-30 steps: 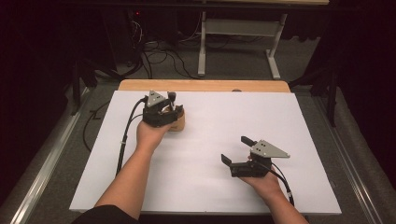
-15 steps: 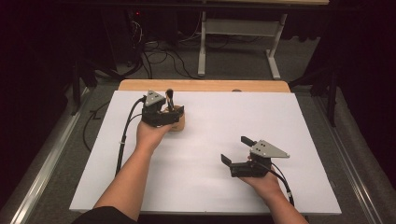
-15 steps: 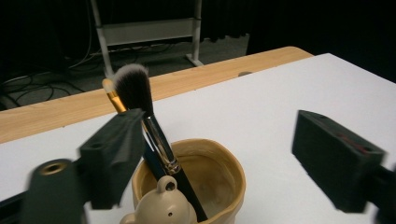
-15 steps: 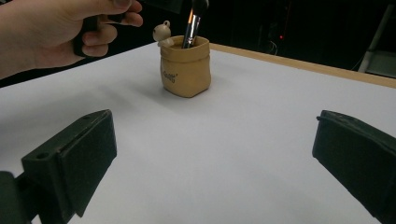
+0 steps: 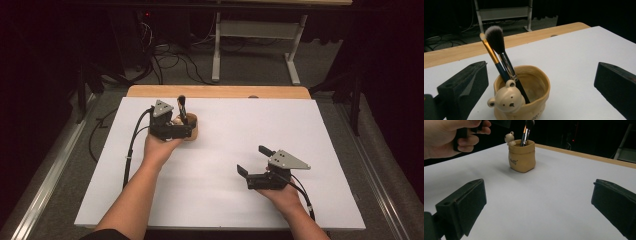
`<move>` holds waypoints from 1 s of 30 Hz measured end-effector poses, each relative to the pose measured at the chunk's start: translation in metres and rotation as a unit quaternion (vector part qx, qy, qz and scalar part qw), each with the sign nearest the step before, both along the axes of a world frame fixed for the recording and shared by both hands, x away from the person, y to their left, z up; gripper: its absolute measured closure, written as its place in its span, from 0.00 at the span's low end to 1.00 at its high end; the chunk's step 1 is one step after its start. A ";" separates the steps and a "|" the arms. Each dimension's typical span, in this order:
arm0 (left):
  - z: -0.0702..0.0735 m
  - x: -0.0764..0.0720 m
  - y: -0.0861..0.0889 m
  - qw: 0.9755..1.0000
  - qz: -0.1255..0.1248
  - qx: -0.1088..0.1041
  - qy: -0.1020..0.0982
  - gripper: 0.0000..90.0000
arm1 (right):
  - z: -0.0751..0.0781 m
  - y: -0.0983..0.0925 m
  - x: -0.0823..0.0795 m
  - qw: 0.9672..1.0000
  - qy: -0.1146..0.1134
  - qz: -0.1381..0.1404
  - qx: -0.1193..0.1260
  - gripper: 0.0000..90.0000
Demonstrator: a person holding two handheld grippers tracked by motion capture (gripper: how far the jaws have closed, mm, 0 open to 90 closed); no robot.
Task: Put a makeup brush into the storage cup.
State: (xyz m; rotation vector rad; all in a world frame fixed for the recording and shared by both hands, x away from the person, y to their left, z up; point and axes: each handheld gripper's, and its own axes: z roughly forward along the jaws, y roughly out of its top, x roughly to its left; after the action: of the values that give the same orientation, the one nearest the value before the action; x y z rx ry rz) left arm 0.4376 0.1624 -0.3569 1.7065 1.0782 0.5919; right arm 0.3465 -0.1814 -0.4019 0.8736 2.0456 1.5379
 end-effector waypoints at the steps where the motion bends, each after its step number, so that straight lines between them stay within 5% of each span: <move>1: 0.000 -0.001 0.000 1.000 -0.002 -0.003 0.000 0.00 | 0.000 0.000 0.000 1.000 0.000 0.000 0.000 0.01; 30: -0.006 -0.041 0.005 0.999 -0.027 -0.026 0.002 0.03 | 0.002 -0.002 0.000 1.000 -0.003 -0.007 0.000 0.01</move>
State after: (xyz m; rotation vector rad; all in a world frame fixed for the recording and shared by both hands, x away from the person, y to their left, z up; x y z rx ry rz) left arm 0.3966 0.1678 -0.3626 1.6867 1.0382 0.5232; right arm 0.3468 -0.1832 -0.4003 0.8812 2.0309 1.5300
